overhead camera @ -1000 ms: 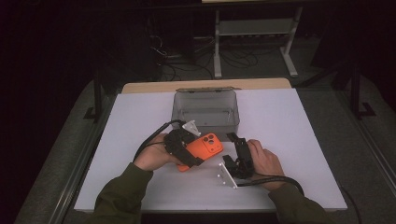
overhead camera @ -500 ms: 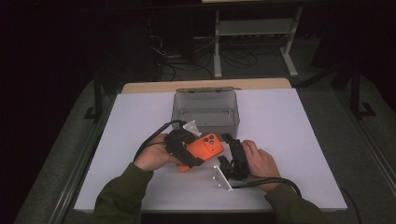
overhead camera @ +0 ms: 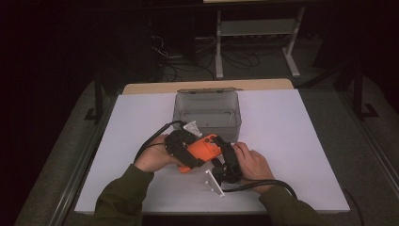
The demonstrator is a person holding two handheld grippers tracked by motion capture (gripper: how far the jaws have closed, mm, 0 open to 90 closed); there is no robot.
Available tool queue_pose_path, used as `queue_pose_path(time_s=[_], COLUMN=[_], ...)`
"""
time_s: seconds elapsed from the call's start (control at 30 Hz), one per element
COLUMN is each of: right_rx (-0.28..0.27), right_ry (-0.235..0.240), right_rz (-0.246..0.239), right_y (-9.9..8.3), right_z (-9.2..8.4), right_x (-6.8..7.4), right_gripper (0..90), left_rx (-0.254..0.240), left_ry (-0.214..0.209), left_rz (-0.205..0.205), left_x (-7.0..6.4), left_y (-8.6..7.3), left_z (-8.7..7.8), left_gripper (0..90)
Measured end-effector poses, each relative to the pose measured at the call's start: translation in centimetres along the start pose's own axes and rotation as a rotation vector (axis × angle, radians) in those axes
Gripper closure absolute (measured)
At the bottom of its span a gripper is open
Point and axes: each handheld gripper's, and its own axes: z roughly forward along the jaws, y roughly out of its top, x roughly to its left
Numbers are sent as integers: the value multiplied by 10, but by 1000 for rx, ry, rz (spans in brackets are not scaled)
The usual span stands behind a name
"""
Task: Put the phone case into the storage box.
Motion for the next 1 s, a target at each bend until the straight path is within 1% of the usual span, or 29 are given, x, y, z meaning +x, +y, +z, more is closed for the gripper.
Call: queue_pose_path(time_s=[0.13, 0.17, 0.37, 0.6, 0.93, 1.0], right_rx=[-14, -18, -31, -40, -56, -60], right_ry=[-3, -7, -26, -38, -62, -67], right_rz=[-10, -19, -31, -54, -85, -97], right_y=[5, 6, 12, 13, 16, 16], right_z=[2, 3, 5, 3, 1, 0], right_x=[2, 2, 2, 3, 5, 5], right_gripper=[0, 0, 0, 13, 79, 118], left_rx=[2, 2, 3, 4, 9, 8], left_ry=[0, 0, 5, 9, 6, 8], left_rz=[-1, -1, -11, -19, -13, -17], left_x=[1, 1, 2, 3, 2, 3], left_y=[0, 0, -1, -1, -1, -1], left_z=[0, 0, 0, 0, 1, 1], left_gripper=[146, 145, 145, 145, 146, 145])
